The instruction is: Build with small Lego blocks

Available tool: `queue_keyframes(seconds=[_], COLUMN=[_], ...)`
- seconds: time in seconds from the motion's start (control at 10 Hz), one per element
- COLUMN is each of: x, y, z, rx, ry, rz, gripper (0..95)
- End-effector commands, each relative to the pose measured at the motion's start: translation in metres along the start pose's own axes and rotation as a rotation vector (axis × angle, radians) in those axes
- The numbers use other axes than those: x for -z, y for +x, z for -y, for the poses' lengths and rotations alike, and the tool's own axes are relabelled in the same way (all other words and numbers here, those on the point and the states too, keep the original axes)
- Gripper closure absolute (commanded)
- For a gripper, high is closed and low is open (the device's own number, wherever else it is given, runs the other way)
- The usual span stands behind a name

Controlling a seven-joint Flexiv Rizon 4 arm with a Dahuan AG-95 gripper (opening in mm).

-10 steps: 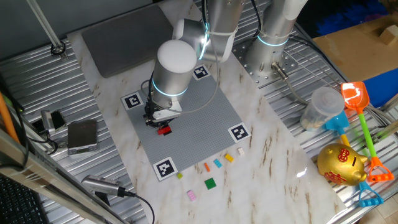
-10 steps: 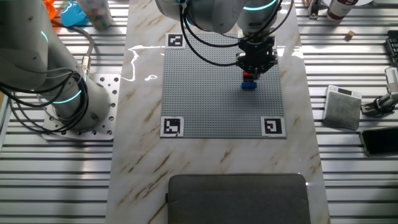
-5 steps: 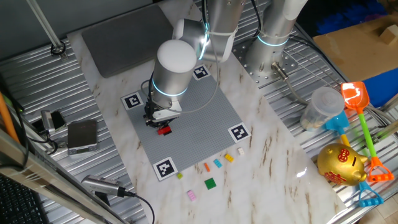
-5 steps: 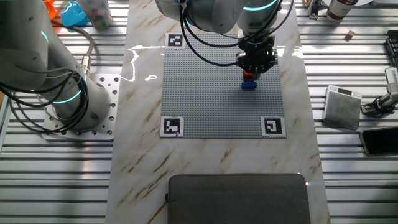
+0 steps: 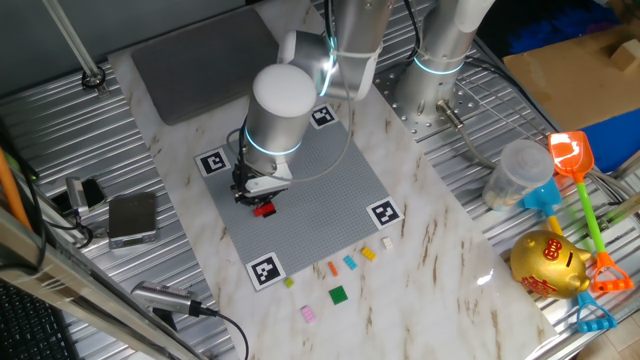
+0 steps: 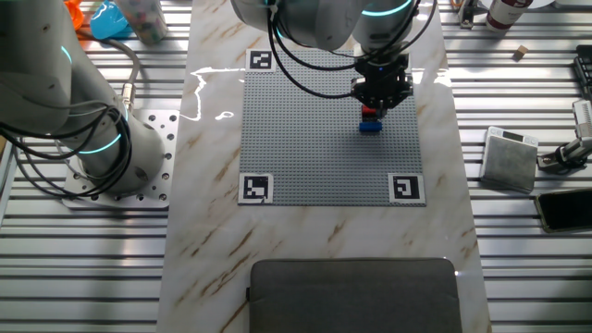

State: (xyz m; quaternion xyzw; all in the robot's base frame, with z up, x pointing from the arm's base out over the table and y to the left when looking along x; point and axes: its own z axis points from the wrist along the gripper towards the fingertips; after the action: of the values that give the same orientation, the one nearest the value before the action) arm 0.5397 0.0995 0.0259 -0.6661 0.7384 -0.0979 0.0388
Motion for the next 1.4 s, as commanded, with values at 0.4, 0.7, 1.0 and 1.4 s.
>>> queue_keyframes(seconds=[0.4,0.7,1.0,1.4], x=[0.001,0.004,0.003,0.001], y=[-0.001,0.01,0.012,0.013], z=[0.002,0.003,-0.001,-0.007], rx=[0.003,0.026,-0.006,-0.011], ry=[0.0,0.0,-0.003,-0.004], rz=[-0.003,0.003,0.018,0.022], gripper=[95.0,95.0,95.0,95.0])
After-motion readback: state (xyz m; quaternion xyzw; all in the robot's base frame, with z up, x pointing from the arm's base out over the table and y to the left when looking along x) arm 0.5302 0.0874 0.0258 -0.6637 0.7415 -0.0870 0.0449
